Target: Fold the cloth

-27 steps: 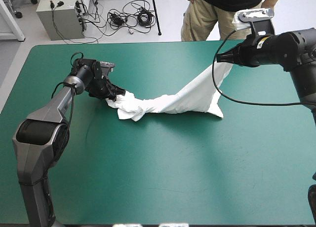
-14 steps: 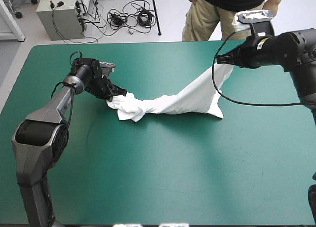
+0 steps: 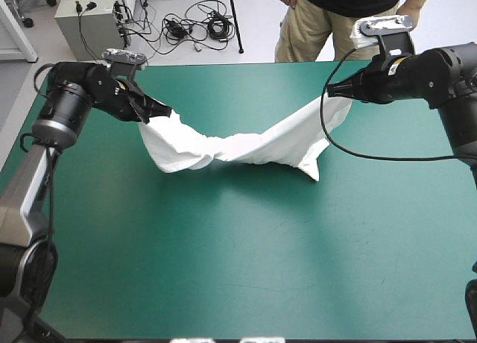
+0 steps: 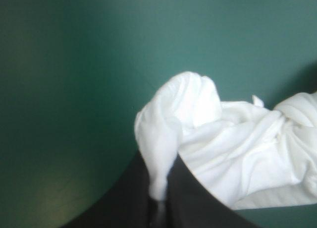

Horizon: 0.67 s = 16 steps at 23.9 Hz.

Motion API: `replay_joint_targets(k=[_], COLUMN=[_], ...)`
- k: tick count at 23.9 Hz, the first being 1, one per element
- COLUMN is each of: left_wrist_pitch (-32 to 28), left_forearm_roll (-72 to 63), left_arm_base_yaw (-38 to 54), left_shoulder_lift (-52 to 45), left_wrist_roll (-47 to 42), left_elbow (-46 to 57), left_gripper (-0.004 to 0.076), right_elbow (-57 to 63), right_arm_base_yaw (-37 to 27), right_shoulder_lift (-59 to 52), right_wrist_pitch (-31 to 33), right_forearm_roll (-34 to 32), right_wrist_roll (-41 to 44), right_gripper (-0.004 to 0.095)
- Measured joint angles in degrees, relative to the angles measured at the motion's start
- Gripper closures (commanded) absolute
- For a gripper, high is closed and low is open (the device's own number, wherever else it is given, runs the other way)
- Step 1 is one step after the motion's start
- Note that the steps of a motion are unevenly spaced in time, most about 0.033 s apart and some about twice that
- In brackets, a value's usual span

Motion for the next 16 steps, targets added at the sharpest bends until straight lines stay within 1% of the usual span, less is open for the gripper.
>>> replay_joint_targets(k=[5, 9, 11, 14, 16], left_wrist_pitch=[0.10, -0.52, -0.66, -1.62, -2.41], left_forearm_roll=[-4.69, -8.01, -8.45, -9.44, -11.07], left_arm_base_yaw=[0.00, 0.00, 0.00, 0.00, 0.00], left_shoulder_lift=[-10.25, -14.88, -16.43, -18.15, -18.41], left_wrist_roll=[3.45, 4.91, 5.19, 5.31, 5.37], left_elbow=[-0.07, -2.20, -5.18, -15.05, -20.23], left_gripper=[0.0733, 0.0733, 0.0733, 0.0733, 0.0733], right_elbow=[-2.83, -7.98, -10.81, -17.14, -19.28], right_arm_base_yaw=[0.00, 0.00, 0.00, 0.00, 0.00], right_shoulder_lift=[-1.30, -2.19, -2.44, -3.49, -4.66], right_wrist_pitch=[0.00, 0.22, 0.53, 1.37, 1.57], right_forearm_roll=[0.00, 0.00, 0.18, 0.61, 0.74], right_wrist_roll=[-1.60, -1.65, -1.65, -1.69, -1.69], right_gripper=[0.0925, 0.0925, 0.0925, 0.0925, 0.0925])
